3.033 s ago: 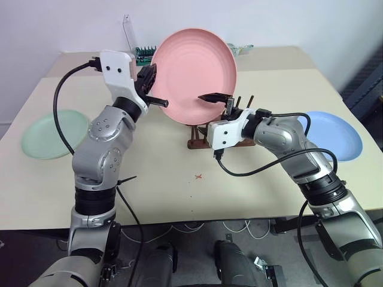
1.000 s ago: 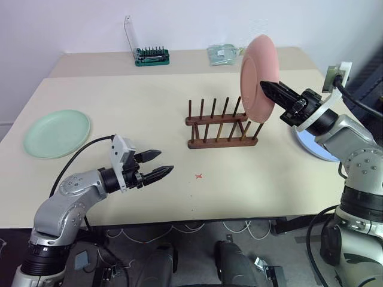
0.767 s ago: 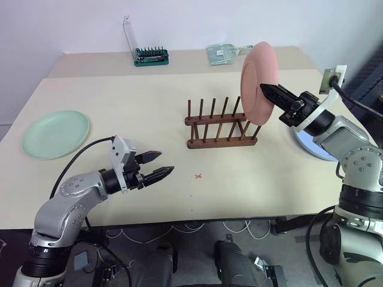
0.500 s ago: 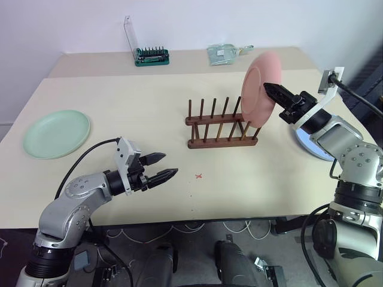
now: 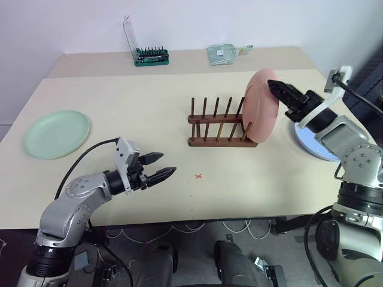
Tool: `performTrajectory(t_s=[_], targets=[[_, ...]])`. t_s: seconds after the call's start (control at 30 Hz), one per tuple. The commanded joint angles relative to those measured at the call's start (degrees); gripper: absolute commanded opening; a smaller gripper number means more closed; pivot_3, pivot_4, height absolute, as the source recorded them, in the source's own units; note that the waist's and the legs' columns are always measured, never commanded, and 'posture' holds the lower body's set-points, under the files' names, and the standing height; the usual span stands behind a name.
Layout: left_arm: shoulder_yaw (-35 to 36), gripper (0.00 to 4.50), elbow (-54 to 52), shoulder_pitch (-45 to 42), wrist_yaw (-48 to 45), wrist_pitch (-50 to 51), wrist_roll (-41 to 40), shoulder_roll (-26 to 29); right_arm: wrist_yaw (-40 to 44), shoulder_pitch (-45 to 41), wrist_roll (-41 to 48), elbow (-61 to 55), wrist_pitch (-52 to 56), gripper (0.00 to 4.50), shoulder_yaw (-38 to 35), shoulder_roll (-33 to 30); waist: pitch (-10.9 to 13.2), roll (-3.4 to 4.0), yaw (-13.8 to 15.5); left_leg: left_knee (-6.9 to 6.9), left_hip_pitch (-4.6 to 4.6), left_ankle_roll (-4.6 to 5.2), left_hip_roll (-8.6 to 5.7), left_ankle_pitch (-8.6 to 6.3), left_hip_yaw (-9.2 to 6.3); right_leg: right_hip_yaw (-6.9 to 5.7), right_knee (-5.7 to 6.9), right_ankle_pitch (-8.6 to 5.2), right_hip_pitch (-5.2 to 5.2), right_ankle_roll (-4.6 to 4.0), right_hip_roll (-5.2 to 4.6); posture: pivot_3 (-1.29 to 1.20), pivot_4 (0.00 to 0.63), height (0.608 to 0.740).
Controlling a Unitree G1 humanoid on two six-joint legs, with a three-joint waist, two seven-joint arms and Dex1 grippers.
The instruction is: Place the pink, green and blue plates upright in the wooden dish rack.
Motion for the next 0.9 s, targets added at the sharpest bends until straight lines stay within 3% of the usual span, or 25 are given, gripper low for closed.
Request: performTrajectory(t_s=[0.03,0.07,0.2,0.27,0.4,0.57,0.7,0.9], targets=[[5.1,3.53,1.2,-1.5,1.6,-0.3,-1.8,-0.3,3.0,-0.8,-6.5,-2.7,-5.7,2.97,1.8,-4.2,0.0,0.00,0.0,0.01,0.00,0.00,0.00,0.00,0.00,0.00,0.00,0.00,0.00,0.00,0.00,0.00,0.150,0.740],[6.2,3.53,2.1,-1.8,2.3,-0.3,-1.9,-0.5,3.9,-1.0,-9.3,-2.5,-8.2,2.97,2.7,-5.6,0.0,0.00,0.0,0.01,0.00,0.00,0.00,0.00,0.01,0.00,0.00,0.00,0.00,0.00,0.00,0.00,0.150,0.740],[12.6,4.45,6.9,-4.5,8.1,-2.2,-2.3,-2.8,6.4,-3.9,-15.2,-1.3,-14.4,3.04,4.3,-9.0,0.0,0.01,-0.1,0.01,0.01,0.00,0.00,0.00,0.03,0.00,0.00,0.00,0.00,0.01,0.00,0.00,0.150,0.740],[17.4,4.45,11.7,-7.5,15.0,-3.6,-0.7,-4.2,9.6,-6.3,-18.6,-3.5,-17.6,3.04,7.5,-10.9,0.0,0.07,-0.1,0.03,0.01,0.00,0.00,0.00,0.04,0.00,0.00,0.00,-0.01,0.01,-0.01,0.00,0.150,0.740],[23.7,4.45,23.1,-14.3,34.1,-9.6,10.4,-3.7,16.2,-9.2,-25.5,-10.0,-21.5,3.04,18.0,-12.5,0.0,0.05,-0.4,0.03,0.02,-0.01,0.03,0.00,0.04,0.00,0.01,0.01,-0.06,0.02,0.02,0.00,0.150,0.740],[31.6,4.45,33.0,-19.6,51.9,-14.0,17.8,-0.6,18.9,-12.0,-37.4,-11.2,-28.7,3.04,30.9,-9.0,0.0,-0.10,-0.2,0.05,0.01,-0.02,0.01,0.00,0.04,0.00,0.00,0.02,-0.07,0.04,0.00,0.00,0.150,0.740],[33.5,4.45,34.9,-20.0,55.6,-10.1,17.8,0.2,19.8,-11.9,-40.6,-10.4,-31.8,3.04,34.7,-4.6,0.0,-0.11,0.5,0.07,-0.07,-0.04,-0.05,0.01,0.01,-0.01,0.00,0.02,-0.13,0.04,-0.06,0.00,0.150,0.740],[36.8,4.45,34.6,-20.7,57.4,1.9,12.4,-1.7,21.6,-10.7,-40.2,-9.8,-31.7,3.04,33.8,-1.3,-0.1,-0.24,0.3,0.09,-0.07,-0.04,-0.09,0.02,-0.14,-0.05,0.01,0.05,-0.05,0.08,-0.06,0.00,0.150,0.740]])
